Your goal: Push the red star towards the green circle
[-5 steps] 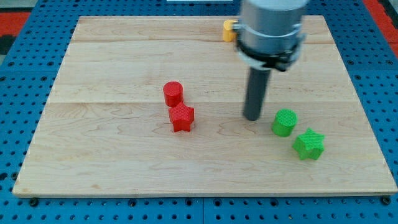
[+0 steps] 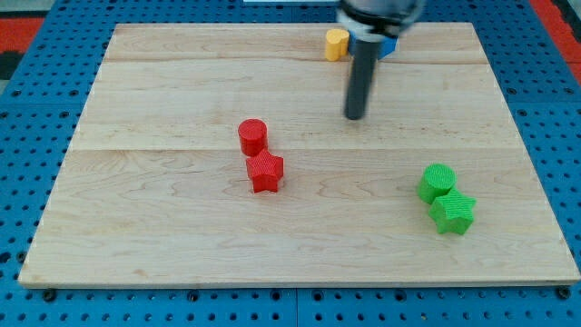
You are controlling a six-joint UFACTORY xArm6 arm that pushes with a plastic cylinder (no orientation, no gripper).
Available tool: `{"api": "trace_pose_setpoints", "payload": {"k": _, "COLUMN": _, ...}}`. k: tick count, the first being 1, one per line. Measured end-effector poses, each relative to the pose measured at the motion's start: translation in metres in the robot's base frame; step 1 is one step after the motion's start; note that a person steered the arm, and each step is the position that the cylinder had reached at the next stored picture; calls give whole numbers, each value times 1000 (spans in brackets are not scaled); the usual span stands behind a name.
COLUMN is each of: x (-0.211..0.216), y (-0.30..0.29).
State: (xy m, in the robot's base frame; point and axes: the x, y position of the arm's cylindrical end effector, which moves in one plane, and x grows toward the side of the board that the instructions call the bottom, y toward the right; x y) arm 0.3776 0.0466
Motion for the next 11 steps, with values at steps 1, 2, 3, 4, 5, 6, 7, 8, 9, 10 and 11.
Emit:
{"api": "trace_pose_setpoints", "payload": {"k": 1, "x": -8, "y": -88}}
{"api": "trace_pose_setpoints", "payload": {"k": 2, "x": 25, "y": -106}}
{"api": "trace_pose_setpoints", "payload": {"k": 3, "x": 44, "y": -78}}
{"api": "trace_pose_setpoints", "payload": {"k": 4, "x": 57, "y": -102}}
{"api": "trace_pose_setpoints", "payload": {"k": 5, "x": 59, "y": -129}}
{"api": "trace_pose_setpoints", "payload": {"k": 6, "x": 106, "y": -116}}
{"api": "trace_pose_setpoints", "payload": {"k": 7, "x": 134, "y": -91}}
{"api": "trace_pose_setpoints", "payload": {"k": 8, "x": 148, "y": -119}}
{"api": "trace_pose_setpoints", "payload": {"k": 9, "x": 148, "y": -35}}
{"api": "trace_pose_setpoints", "payload": {"k": 10, "x": 158, "y": -30}}
{"api": "trace_pose_setpoints", "payload": {"k": 11, "x": 165, "y": -79}}
